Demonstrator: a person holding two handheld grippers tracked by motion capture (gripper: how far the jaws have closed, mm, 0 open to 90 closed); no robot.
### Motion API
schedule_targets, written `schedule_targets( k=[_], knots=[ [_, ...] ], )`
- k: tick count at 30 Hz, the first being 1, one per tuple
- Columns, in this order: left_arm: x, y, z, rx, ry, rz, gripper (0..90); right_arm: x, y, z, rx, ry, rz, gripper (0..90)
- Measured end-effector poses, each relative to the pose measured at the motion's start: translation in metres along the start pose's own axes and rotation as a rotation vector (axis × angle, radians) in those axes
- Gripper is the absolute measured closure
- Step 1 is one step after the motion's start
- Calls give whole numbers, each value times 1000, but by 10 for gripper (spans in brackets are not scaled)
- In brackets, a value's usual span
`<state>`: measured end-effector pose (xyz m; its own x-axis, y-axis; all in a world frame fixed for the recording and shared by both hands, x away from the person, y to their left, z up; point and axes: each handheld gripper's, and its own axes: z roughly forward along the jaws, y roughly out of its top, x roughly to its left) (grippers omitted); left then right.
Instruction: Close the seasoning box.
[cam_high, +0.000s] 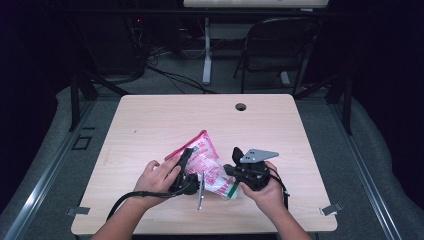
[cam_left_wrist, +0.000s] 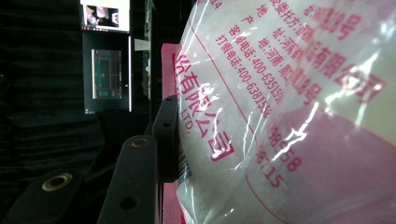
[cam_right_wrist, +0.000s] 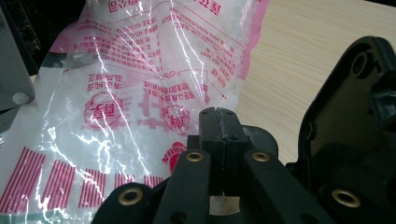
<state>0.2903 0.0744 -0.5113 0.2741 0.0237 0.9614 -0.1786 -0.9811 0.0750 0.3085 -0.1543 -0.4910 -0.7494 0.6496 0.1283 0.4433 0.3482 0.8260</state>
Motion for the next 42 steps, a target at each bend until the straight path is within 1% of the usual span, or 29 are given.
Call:
schedule_targets(
  k=[1,5,9,15,18,25,29,30,32,33,34,35,36,39,40,42],
  knots=[
    [1,1,-1,15,-12,5,619,0,0,0,1,0,0,900],
    [2,1,-1,16,-9,14,620,0,0,-1,-1,0,1,900],
    [2,2,-2,18,-15,19,621,-1,0,-1,0,-1,2,900],
    [2,2,-2,18,-13,31,623,-1,0,-1,0,-2,3,900],
    [3,2,-2,14,-4,45,623,-1,0,-1,0,-3,4,900],
    [4,3,-2,20,-13,54,625,-1,0,-1,0,-3,5,900],
    [5,4,-2,20,-2,75,626,-2,0,-1,-4,-2,10,900],
    [5,4,-2,23,-7,73,626,-2,0,-1,-5,-2,9,900],
    [6,5,-2,19,7,85,627,-2,0,-1,-6,-1,9,900],
    [6,5,-2,19,6,85,627,-2,0,-1,-6,-1,9,900],
    [5,5,-2,25,-9,84,628,-2,0,-1,-6,-1,9,900],
    [5,5,-2,23,0,83,628,-2,0,-1,-6,-2,8,900],
    [5,5,-2,26,-6,83,628,-2,0,-1,-6,-2,9,900],
    [5,5,-3,26,-3,90,629,-2,0,-1,-5,-3,8,900],
    [6,6,-3,26,-3,104,629,-2,0,-1,-5,-2,7,900],
    [6,6,-3,27,0,107,630,-2,0,-1,-5,-2,7,900]
  ],
)
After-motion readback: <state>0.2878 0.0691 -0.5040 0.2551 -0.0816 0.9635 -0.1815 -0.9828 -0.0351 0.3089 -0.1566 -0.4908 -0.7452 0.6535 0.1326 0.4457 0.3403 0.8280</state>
